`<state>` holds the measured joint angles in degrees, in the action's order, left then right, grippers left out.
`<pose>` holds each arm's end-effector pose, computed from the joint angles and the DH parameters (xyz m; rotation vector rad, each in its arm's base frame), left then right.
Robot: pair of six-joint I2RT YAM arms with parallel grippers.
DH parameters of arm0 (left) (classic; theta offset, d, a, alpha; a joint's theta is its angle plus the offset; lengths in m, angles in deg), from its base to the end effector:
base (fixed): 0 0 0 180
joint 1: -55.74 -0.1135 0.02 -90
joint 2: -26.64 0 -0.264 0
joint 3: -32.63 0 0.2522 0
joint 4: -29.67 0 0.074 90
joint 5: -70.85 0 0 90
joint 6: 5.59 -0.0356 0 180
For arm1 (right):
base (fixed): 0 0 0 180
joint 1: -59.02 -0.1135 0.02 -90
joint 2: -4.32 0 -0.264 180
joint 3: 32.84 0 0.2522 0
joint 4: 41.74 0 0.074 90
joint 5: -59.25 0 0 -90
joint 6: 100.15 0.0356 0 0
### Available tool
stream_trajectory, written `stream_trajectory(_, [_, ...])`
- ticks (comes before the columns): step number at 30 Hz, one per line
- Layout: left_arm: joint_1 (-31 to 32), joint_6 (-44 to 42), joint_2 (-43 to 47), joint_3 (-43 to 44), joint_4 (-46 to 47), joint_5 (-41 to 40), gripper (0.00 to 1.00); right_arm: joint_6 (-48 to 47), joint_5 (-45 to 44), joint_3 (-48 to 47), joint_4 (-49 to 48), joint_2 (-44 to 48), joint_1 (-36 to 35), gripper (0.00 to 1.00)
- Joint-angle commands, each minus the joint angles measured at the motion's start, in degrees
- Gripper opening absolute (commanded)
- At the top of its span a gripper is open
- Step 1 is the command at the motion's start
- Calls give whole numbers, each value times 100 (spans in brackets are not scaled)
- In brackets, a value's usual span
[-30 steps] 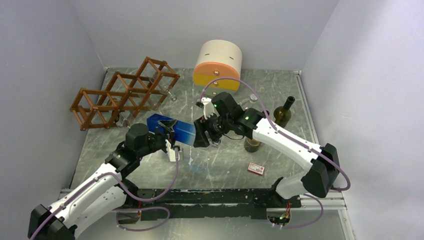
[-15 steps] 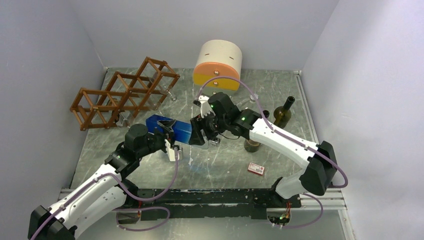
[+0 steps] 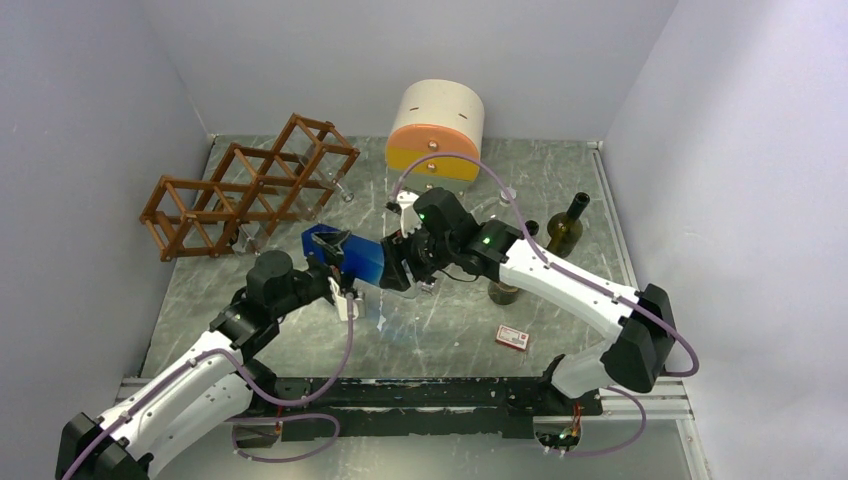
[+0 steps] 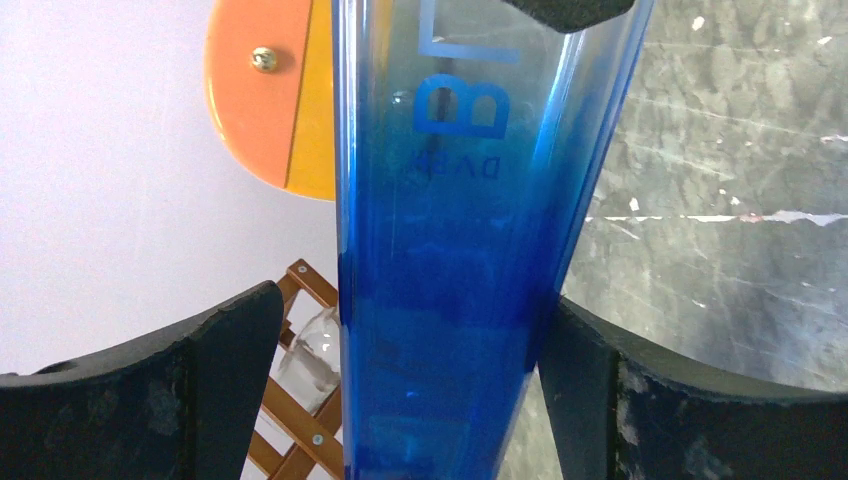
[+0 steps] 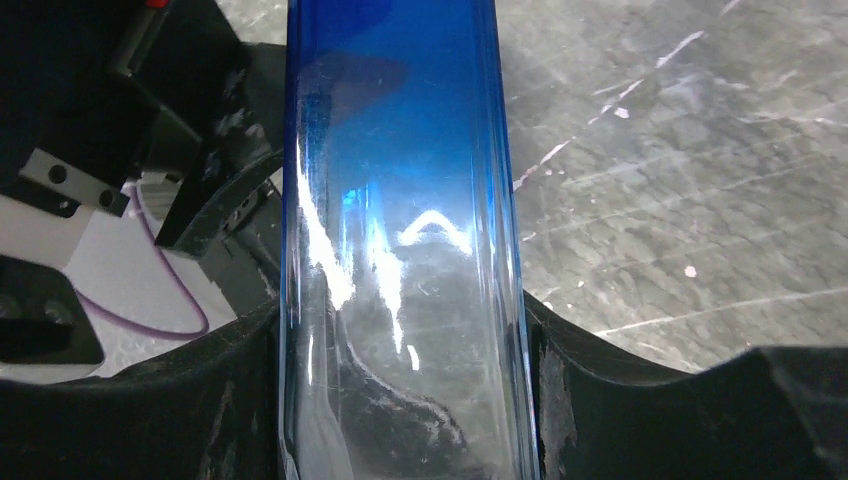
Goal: Put the wine bottle on the wine rack
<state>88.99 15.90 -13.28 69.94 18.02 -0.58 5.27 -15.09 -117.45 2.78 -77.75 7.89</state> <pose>0.1392 -0.1048 0.2449 1.5360 0.9551 0.1430 0.1908 0.2521 0.3137 -0.8905 2.2770 0.8770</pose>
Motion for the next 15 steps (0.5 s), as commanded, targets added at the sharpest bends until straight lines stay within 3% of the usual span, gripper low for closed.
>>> stream_trajectory(1, [-6, 101, 161, 255, 1029, 169, 96, -22, -1239, -222, -212, 394, 69, 0])
stream_trajectory(7, [-10, 348, 168, 318, 1069, 133, 96, -121, -2097, -300, -399, 779, 66, 0])
stream_trajectory(10, [-14, 948, 207, 437, 1173, -11, 96, -222, -2223, -241, -490, 916, 69, 0])
stream_trajectory(11, [-17, 1440, 221, 472, 1324, -107, 96, -250, -2268, -208, -524, 965, 69, 0])
stream_trajectory(13, [-58, 3223, 150, 585, 2341, -853, 96, -281, -2327, -119, -579, 1025, 67, 0])
stream_trajectory(15, [-136, 4474, -50, 1064, 2224, -1845, 96, -315, -2333, -24, -646, 1077, 68, 0])
